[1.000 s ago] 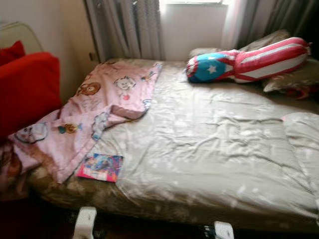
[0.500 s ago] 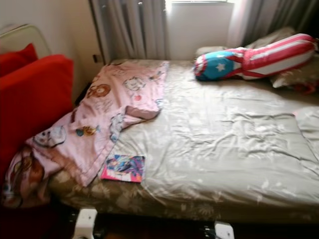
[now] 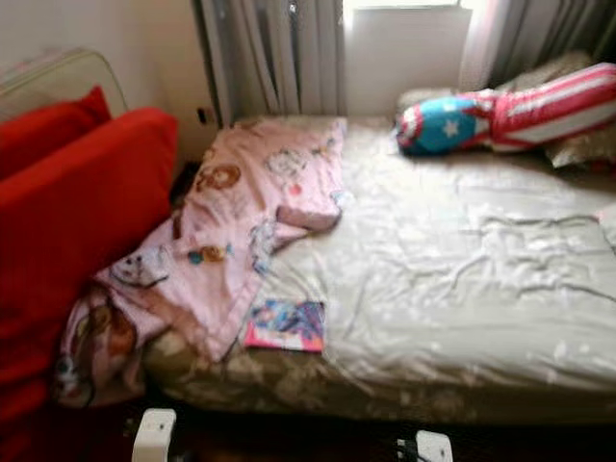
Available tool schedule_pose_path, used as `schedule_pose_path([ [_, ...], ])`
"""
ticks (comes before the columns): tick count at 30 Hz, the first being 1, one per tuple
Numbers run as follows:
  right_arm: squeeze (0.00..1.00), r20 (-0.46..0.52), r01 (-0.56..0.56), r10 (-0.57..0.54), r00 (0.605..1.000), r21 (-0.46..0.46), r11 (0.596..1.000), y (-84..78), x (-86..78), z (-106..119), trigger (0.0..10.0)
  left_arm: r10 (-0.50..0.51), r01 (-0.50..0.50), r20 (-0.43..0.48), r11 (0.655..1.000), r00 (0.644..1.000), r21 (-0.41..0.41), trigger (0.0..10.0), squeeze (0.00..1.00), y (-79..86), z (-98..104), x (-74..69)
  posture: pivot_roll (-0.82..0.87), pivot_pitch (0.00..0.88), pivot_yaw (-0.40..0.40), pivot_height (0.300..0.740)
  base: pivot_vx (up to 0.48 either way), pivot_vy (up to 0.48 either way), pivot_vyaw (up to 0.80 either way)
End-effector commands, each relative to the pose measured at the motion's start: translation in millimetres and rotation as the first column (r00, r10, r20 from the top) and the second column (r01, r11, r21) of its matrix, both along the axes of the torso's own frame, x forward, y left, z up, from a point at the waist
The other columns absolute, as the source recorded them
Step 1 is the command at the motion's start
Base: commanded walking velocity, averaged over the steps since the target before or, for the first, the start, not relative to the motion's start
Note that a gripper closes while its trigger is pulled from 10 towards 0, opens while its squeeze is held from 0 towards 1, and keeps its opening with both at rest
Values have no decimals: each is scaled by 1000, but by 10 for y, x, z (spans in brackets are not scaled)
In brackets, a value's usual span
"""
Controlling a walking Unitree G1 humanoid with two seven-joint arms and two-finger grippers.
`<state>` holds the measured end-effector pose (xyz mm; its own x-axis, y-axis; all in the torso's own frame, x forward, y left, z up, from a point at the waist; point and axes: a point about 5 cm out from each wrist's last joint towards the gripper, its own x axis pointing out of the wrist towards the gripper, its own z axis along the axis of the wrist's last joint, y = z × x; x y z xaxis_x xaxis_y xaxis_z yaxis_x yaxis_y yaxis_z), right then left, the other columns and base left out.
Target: Clean up the room
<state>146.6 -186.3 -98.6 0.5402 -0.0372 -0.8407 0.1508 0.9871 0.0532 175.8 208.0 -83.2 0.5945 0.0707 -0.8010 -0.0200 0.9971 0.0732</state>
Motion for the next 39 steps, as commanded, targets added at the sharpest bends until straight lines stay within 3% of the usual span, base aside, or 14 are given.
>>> schedule_pose_path([
  [1, 0, 2, 5, -5, 1000, -12, 1000, -49, 0, 7, 10000, -7, 7, -5, 1000, 1000, -3, 10000, 0, -28, -3, 10, -46, 0, -3, 740, 0, 424, 0],
  [25, 0, 10, 11, -11, 1000, -8, 1000, -32, 14, 11, 10000, -24, 25, 9, 999, 1000, -27, 10000, 0, -144, -3, 45, -53, 0, 0, 740, 0, 45, 0],
  [33, 0, 10, -11, 11, 1000, -19, 1000, -32, 21, 13, 10000, -23, 24, 23, 999, 999, -35, 10000, 0, -147, 18, 86, -54, 0, 0, 740, 283, 0, 0],
  [39, 0, 12, -15, 16, 1000, -21, 1000, -31, 24, 15, 10000, -20, 21, 29, 999, 999, -39, 10000, 0, -146, 25, 99, -54, 0, -1, 740, 300, 0, 753],
])
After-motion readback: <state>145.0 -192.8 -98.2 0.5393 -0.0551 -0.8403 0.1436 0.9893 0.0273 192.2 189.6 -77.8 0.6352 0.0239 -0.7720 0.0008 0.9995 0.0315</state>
